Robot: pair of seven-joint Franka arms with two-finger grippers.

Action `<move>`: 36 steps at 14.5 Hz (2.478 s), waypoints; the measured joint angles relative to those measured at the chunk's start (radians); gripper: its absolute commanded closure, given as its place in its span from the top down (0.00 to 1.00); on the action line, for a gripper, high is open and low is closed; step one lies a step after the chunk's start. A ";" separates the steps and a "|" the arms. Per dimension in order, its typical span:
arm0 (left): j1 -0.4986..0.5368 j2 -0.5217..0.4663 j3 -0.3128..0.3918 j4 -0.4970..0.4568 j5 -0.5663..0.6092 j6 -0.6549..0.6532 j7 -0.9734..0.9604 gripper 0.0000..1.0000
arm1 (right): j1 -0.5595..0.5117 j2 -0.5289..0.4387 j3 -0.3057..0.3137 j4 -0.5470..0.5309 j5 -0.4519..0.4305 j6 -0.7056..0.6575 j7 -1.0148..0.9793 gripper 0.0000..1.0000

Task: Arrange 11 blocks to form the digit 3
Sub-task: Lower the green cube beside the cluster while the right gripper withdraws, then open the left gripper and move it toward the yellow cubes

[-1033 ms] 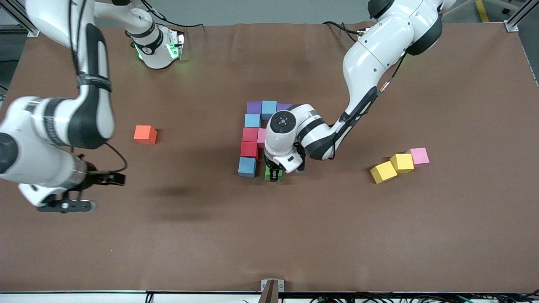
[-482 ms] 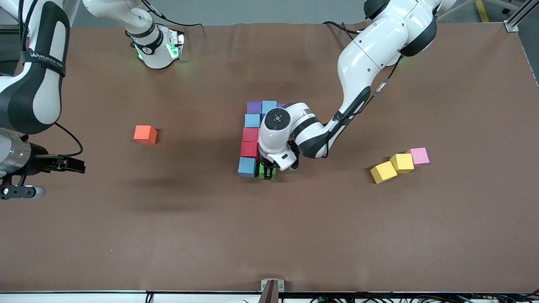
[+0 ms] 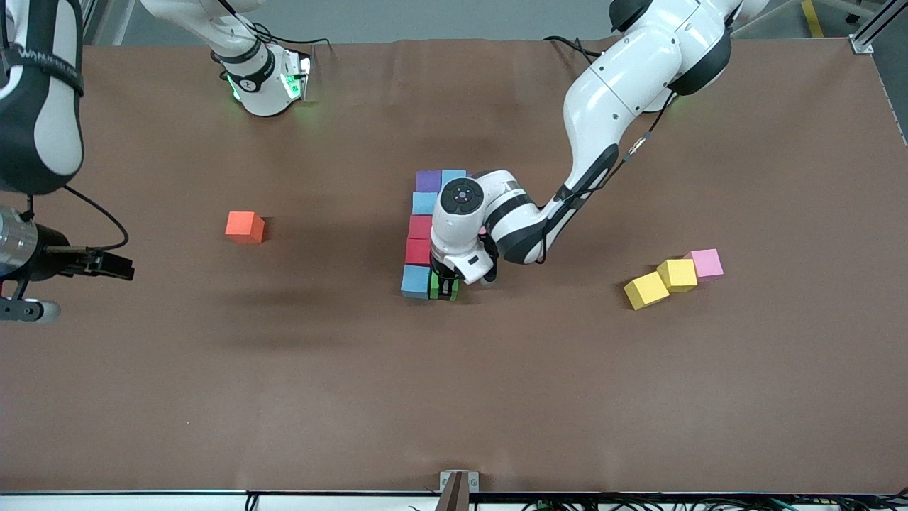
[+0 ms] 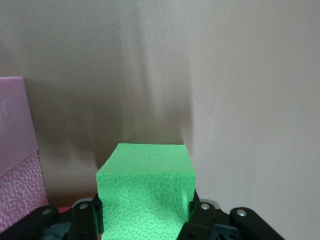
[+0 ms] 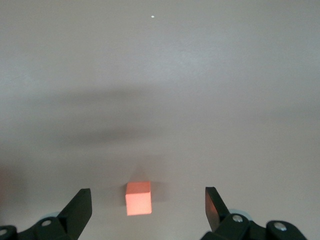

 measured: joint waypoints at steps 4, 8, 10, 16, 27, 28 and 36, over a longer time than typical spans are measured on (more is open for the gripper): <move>-0.003 0.005 0.001 0.005 -0.004 0.007 -0.001 1.00 | -0.058 -0.037 0.073 -0.001 -0.010 -0.037 0.011 1.00; -0.006 0.041 0.004 0.009 -0.012 0.033 -0.002 1.00 | -0.105 -0.037 0.133 -0.015 -0.011 -0.032 0.011 1.00; -0.005 0.040 0.005 0.021 -0.024 0.033 -0.002 1.00 | -0.112 -0.037 0.160 -0.021 -0.014 -0.028 0.013 1.00; -0.001 -0.007 0.005 0.040 -0.058 -0.026 -0.002 1.00 | -0.145 -0.037 0.209 -0.018 -0.046 -0.014 0.014 1.00; 0.169 -0.173 -0.040 0.001 -0.133 -0.300 0.030 1.00 | -0.146 -0.088 0.220 -0.024 -0.070 -0.028 -0.003 1.00; 0.218 -0.200 -0.059 -0.038 -0.134 -0.306 0.042 1.00 | -0.146 -0.093 0.220 -0.028 -0.070 -0.028 -0.004 1.00; 0.794 -0.442 -0.336 -0.507 -0.111 -0.230 0.138 1.00 | -0.180 -0.114 0.219 -0.029 -0.027 -0.026 -0.029 1.00</move>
